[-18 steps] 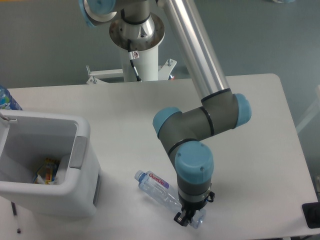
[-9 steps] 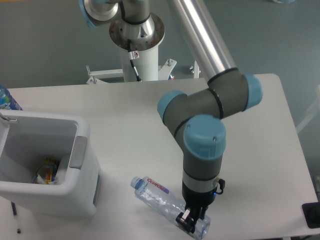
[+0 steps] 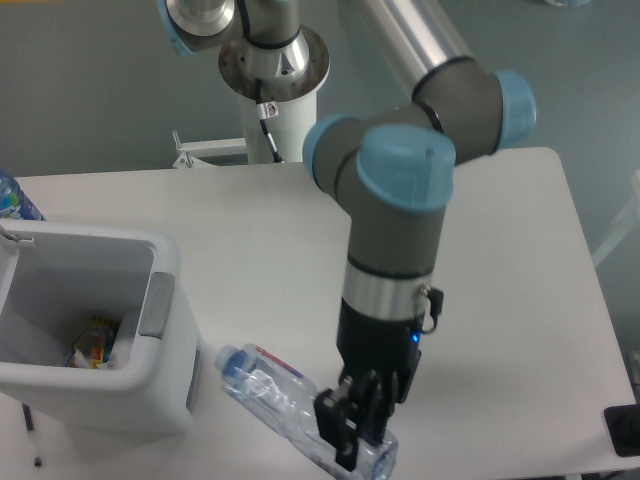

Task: Place the trash in the trash can
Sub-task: 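Lift the bottle upright and carry it over the trash bin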

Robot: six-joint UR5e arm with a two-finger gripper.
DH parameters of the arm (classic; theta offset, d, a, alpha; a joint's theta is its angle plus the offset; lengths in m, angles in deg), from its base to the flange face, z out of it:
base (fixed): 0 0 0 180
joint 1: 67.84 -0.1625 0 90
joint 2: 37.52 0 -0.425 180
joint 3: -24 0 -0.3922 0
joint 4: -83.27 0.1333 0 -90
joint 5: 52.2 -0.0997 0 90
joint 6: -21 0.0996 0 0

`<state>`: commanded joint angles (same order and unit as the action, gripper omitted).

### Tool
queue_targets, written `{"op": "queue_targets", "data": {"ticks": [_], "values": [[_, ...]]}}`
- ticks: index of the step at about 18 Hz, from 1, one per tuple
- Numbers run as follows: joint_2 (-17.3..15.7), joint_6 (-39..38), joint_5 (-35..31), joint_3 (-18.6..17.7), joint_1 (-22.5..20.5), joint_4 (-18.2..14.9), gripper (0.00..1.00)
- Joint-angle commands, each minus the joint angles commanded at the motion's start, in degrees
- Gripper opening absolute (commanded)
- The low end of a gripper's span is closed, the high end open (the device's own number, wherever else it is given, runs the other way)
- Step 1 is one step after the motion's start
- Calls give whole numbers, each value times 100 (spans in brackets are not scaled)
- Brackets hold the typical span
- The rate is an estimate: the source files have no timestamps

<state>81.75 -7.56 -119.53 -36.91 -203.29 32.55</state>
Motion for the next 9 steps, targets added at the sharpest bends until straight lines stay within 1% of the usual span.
{"op": "queue_targets", "data": {"ticks": [3,6,9], "values": [[-158,79,71,-18,149,18,49],[-316,237,105,-18,386,27,49],[-492,457,404,-88,510,27,49]]}}
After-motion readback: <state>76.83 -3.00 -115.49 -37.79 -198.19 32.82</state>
